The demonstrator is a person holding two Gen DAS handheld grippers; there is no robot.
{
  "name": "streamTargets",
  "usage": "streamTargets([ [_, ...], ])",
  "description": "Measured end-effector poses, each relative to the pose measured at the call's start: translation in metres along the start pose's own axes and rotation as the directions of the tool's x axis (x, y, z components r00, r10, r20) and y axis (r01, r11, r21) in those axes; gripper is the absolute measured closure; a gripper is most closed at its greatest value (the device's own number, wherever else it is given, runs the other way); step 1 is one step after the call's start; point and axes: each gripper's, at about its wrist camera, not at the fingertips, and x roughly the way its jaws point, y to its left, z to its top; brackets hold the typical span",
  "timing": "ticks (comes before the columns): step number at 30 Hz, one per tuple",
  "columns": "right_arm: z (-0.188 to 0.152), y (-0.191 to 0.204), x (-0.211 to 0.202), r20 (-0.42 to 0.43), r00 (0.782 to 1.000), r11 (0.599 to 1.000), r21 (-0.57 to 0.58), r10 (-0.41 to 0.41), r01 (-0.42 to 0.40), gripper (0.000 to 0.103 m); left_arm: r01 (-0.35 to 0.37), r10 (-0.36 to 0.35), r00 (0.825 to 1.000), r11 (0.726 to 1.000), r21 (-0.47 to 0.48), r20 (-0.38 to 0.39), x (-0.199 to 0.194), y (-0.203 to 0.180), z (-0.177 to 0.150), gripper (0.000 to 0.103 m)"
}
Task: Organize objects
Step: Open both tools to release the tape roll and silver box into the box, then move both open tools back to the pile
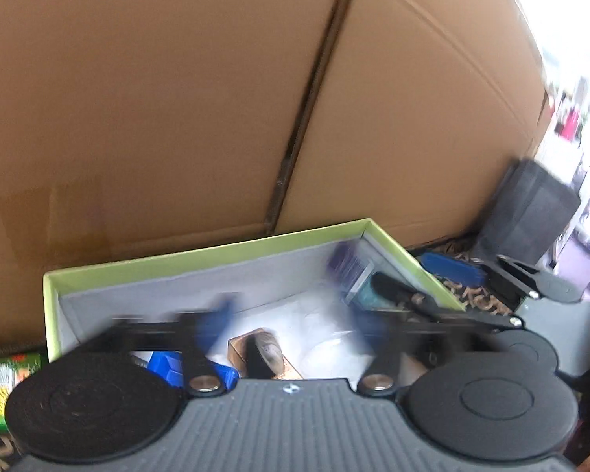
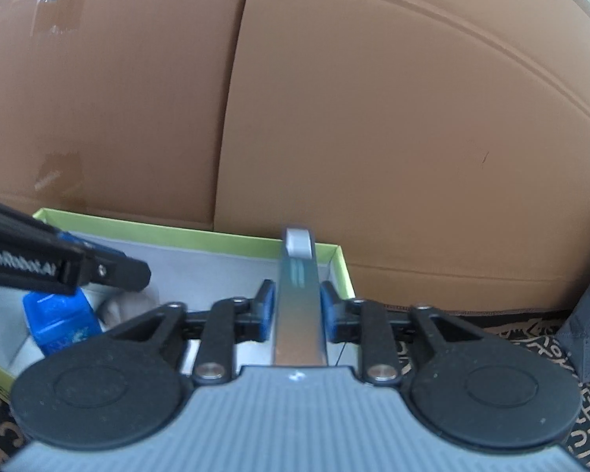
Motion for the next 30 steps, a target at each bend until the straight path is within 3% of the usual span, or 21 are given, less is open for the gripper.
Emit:
streamTargets([
  [2,-0.001,0.001,-0.005,0.02,1.0,1.0,0.004,-0.014,0.014,0.025,-0.031,0.033,0.997,0.999,-0.036,0.073,-0.011,0.004,-0.004,0.006],
  [5,-0.005,0.008,-0.023,0.068,0.997,0.999,-0.015,-0.027,0.028,0.0,-0.045,0.048,0.995,0.998,-0.035,0.089,-0.023,0.009,-0.006,0.003],
  [15,-0.022,0.024,-0.057,0.047,0.999,1.0,0.018,-0.005,0.004,0.0,-0.091,0.091,0.99,0.996,-0.001,0.105,-0.046,-0.001,-0.008,0.003],
  [19,-0.026,0.03,-0.075,0.024,1.0,0.999,0.029,0.016,-0.016,0.0,-0.067,0.063,0.995,0.997,0.045,0.072,-0.063,-0.005,-0.012,0.002],
  [30,-0.021,0.048,-0.132,0.072,0.997,1.0,0.009,0.02,-0.021,0.0,-0.059,0.045,0.985,0.995,0.083,0.165,-0.131,-0.015,-0.029,0.002],
])
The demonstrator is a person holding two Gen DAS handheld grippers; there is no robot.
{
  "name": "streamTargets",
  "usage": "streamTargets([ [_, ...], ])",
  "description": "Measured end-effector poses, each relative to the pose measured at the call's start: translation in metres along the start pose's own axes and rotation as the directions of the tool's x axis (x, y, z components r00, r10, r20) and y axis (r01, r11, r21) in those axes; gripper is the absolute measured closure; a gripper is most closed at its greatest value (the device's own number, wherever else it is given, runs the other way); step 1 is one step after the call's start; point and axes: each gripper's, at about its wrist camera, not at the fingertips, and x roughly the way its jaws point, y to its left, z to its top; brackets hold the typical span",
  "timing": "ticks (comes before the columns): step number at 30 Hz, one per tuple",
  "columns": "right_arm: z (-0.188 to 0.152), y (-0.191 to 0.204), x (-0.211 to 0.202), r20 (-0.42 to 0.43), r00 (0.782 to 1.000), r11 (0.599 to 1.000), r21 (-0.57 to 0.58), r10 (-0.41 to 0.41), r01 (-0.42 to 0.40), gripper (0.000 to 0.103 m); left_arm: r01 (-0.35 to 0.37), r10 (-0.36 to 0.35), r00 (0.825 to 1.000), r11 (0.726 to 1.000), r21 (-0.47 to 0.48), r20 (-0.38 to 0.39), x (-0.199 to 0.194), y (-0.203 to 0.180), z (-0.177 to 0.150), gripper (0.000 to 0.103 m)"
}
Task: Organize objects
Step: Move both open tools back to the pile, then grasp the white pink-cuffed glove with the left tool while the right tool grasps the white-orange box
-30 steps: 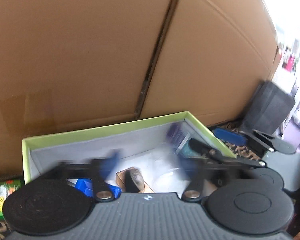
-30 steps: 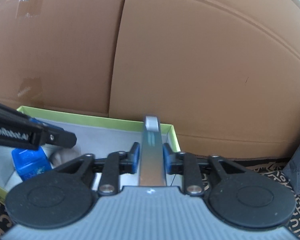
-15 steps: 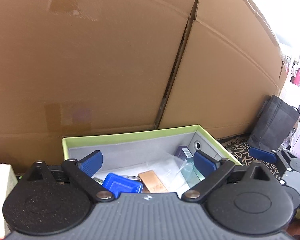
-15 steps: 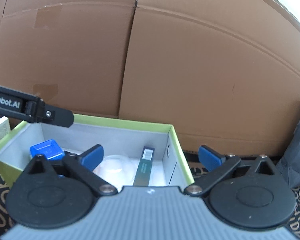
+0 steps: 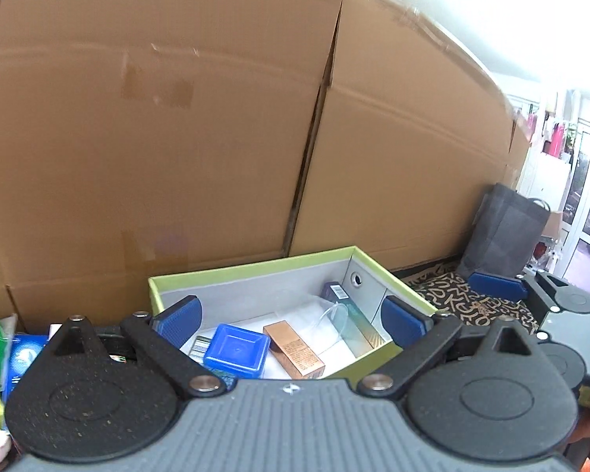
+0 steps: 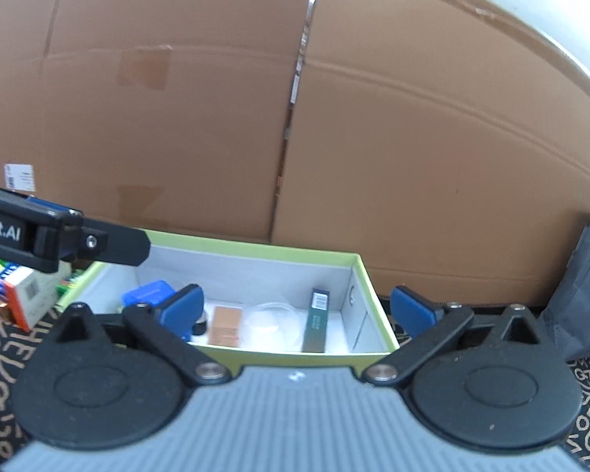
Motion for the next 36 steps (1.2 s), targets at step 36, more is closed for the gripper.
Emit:
streamTargets([
  [36,-0.027,0.202,0.013,-0.084,0.929,0.932,0.072,0.361,-0.356,0.016,-0.354,0.366,0.93,0.917,-0.182,0.036,-0.144,0.153,-0.106,0.002],
])
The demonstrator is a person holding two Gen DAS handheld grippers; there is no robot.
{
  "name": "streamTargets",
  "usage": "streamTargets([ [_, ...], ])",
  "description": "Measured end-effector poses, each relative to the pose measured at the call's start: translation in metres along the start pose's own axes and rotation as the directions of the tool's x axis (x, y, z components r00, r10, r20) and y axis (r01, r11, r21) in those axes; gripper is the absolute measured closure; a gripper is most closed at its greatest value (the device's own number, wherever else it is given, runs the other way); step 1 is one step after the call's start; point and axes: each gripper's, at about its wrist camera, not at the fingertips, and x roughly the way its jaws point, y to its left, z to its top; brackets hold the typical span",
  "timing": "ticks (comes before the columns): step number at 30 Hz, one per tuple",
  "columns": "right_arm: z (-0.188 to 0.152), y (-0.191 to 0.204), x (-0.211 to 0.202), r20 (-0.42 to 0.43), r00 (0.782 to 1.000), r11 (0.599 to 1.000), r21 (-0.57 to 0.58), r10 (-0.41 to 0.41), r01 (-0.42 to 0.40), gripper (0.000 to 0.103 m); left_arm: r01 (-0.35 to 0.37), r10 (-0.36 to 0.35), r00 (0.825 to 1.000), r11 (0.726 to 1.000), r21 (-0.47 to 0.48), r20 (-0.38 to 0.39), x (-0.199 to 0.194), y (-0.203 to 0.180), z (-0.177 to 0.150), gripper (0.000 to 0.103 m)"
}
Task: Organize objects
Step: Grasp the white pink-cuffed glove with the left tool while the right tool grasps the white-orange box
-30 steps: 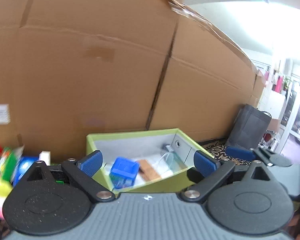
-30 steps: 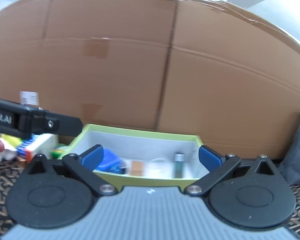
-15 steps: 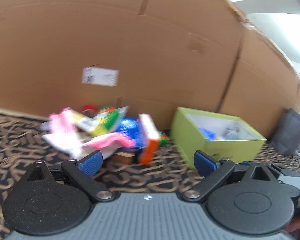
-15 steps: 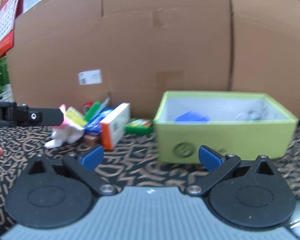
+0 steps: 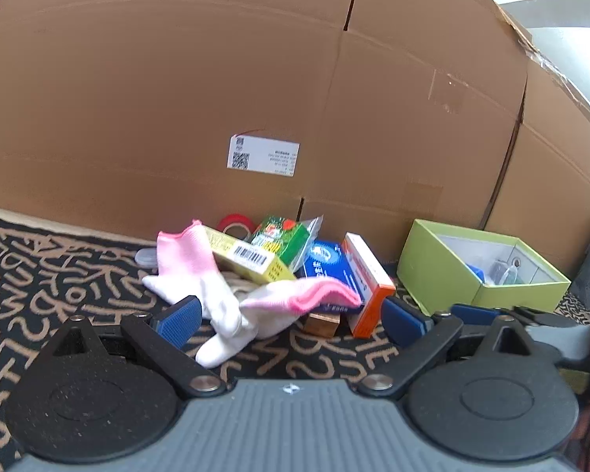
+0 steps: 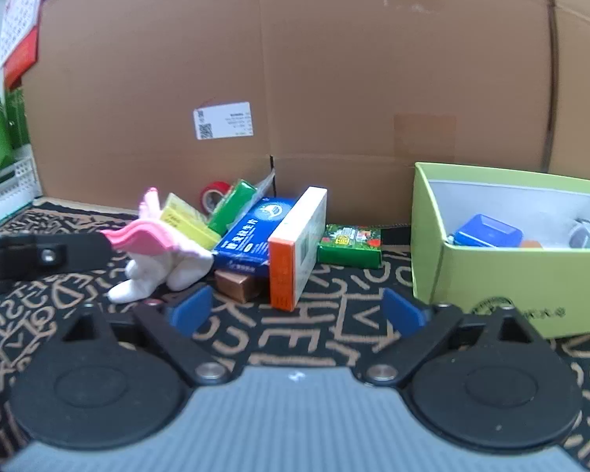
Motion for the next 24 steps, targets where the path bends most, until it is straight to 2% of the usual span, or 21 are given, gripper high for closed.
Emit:
streamTargets([
  [4,0.01,0.003,0.022,-0.007,1.0,1.0,-0.015,-0.009,0.009,0.02,-0.008,0.007,1.0,0.999,0.037,0.01,0.015,0.0,0.005,0.004],
  [10,0.019,0.004,0.048,-0.014,1.0,1.0,-0.007,-0.003,0.003,0.028,0.017,-0.014,1.0,0.988,0.155,-0.019,0.042,-0.008,0.005,0.019],
  [12,0.02,0.004,0.056,-0.013,1.0,1.0,0.0,0.001,-0.001,0.035,0.021,-0.016,0.999,0.984,0.178,-0.034,0.05,-0.009,0.005,0.032],
  [13,0.02,0.004,0.059,-0.015,1.0,1.0,0.003,0.001,-0.001,0.038,0.028,-0.021,0.999,0.983,0.181,-0.042,0.054,-0.009,0.005,0.035],
  [15,0.02,0.004,0.066,-0.025,1.0,1.0,0.006,0.004,-0.004,0.053,0.049,-0.038,0.997,0.983,0.176,-0.065,0.061,-0.009,0.007,0.055],
  [16,0.02,0.003,0.068,-0.019,1.0,1.0,0.014,0.011,-0.01,0.056,0.061,-0.048,0.996,0.983,0.171,-0.079,0.065,-0.009,0.008,0.06],
  [18,0.02,0.003,0.069,-0.011,1.0,1.0,0.024,0.02,-0.02,0.072,0.076,-0.06,0.993,0.984,0.16,-0.103,0.071,-0.009,0.01,0.072],
  [19,0.021,0.004,0.069,-0.009,1.0,1.0,0.018,0.021,-0.02,0.076,0.08,-0.063,0.992,0.985,0.154,-0.112,0.073,-0.009,0.01,0.078],
  [20,0.021,0.005,0.069,-0.007,1.0,1.0,0.008,0.013,-0.013,0.077,0.082,-0.064,0.991,0.985,0.151,-0.119,0.074,-0.009,0.01,0.089],
  [23,0.019,0.008,0.064,-0.001,1.0,1.0,-0.022,-0.01,0.01,0.08,0.084,-0.067,0.99,0.987,0.135,-0.127,0.066,-0.008,0.009,0.1],
  [24,0.018,0.008,0.06,0.003,1.0,0.999,-0.03,-0.014,0.014,0.081,0.091,-0.075,0.989,0.988,0.127,-0.13,0.061,-0.007,0.009,0.1],
])
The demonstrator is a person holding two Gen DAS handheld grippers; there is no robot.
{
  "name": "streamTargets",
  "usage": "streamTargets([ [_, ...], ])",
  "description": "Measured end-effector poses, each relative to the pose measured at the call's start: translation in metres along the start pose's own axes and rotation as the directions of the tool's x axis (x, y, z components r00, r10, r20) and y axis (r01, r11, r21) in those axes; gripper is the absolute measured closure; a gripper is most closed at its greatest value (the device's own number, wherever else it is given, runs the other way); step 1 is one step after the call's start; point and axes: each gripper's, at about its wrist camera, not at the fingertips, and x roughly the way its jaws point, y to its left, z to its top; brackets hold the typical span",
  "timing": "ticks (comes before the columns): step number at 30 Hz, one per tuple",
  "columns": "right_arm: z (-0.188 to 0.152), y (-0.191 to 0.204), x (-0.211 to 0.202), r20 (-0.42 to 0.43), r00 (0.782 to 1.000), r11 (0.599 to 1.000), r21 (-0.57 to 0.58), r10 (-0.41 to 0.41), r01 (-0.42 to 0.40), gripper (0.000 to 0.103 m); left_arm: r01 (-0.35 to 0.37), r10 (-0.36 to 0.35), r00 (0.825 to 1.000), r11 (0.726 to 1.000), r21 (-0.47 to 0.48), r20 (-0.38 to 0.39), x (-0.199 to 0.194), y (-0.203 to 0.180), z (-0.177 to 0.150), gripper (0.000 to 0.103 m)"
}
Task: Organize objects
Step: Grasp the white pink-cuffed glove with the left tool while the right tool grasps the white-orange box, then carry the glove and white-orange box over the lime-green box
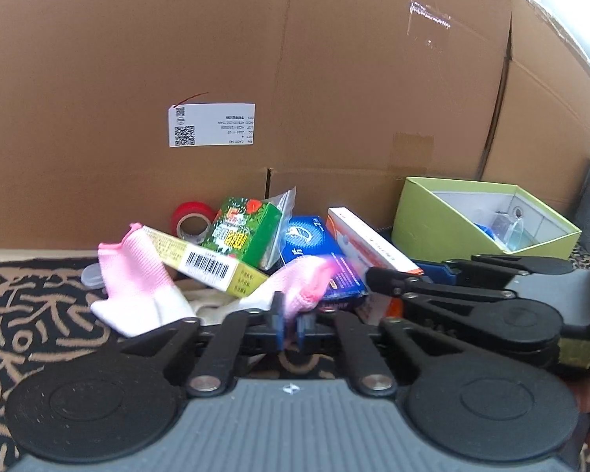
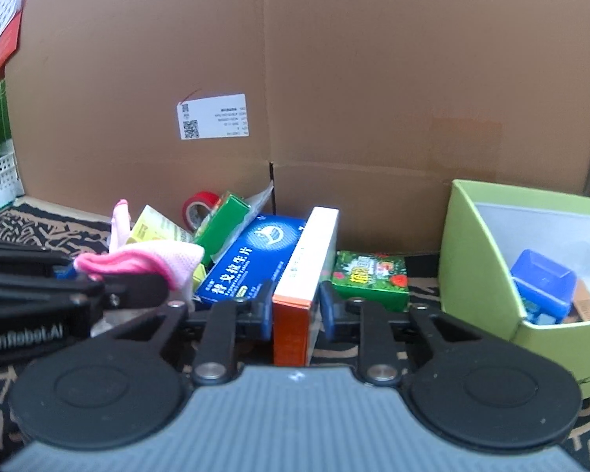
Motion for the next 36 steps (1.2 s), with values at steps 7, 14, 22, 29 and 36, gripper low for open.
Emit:
streamTargets([
  [7,-0.015,-0.005,-0.055,0.002,1.0,1.0,0.008,0.028,-0.028,0.084,0.125,-0.126,0.991,0.992,-0.033,-0.044,-0.048,-0.007,-0.014,0.1],
  [14,-0.042,-0.01,-0.124,-0.033,0.998,0.997,0.044,0.06,-0.059,0.085,0.19,-0.188,0.976,0.982,0.004,-0.108,-0.083,-0.032,-0.046,0.1],
  [22,-0.049,-0.006,-0.117,-0.093,0.995,0.999,-0.023,0.022,-0.024,0.083,0.108,-0.103,0.984,0.994,0.025,-0.148,-0.057,-0.036,-0.057,0.058],
  [29,-0.047,-0.008,-0.094,-0.098,0.995,1.0,-0.012,0.007,-0.008,0.072,0.078,-0.073,0.984,0.997,0.02,-0.165,-0.033,-0.033,-0.064,0.048],
  [36,-0.044,-0.011,-0.076,-0.115,0.993,0.999,-0.022,0.021,-0.024,0.085,0.098,-0.087,0.979,0.994,0.053,-0.185,-0.034,-0.034,-0.062,0.088],
])
